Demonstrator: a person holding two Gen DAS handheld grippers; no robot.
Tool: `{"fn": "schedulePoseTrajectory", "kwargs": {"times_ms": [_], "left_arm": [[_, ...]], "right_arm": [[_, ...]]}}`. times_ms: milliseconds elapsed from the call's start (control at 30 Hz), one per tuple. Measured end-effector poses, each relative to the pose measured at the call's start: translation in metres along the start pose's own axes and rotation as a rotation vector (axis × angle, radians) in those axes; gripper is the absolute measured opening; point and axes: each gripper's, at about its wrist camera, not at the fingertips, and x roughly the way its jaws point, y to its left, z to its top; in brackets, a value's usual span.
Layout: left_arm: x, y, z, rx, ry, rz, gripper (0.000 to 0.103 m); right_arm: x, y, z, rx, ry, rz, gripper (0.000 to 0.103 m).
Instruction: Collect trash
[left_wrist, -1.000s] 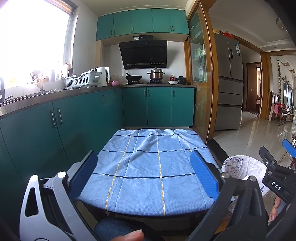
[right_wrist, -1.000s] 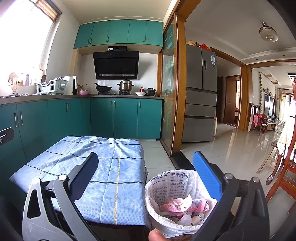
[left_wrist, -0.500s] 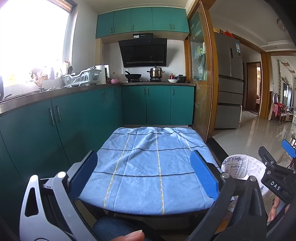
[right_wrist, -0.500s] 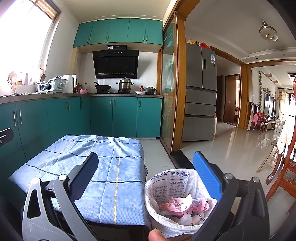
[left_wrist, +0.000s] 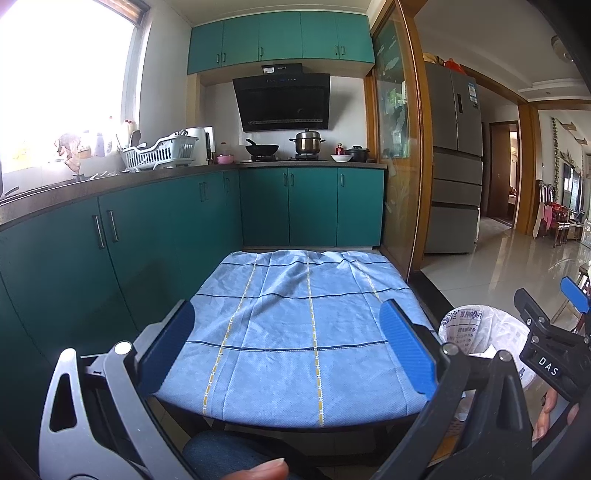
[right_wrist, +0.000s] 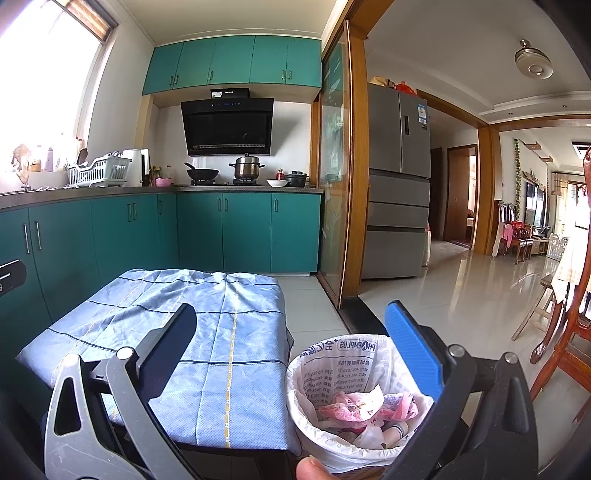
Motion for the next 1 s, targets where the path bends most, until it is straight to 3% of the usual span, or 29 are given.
{"fn": "schedulePoseTrajectory", "kwargs": {"times_ms": [1000], "left_arm": [[0.0047,-0.0031,-0.0013,0.002,0.009,-0.005,0.1]], "right_arm": [[0.0068,0.002,0.0028,-0.004,0.018,0.003,0.1]]}}
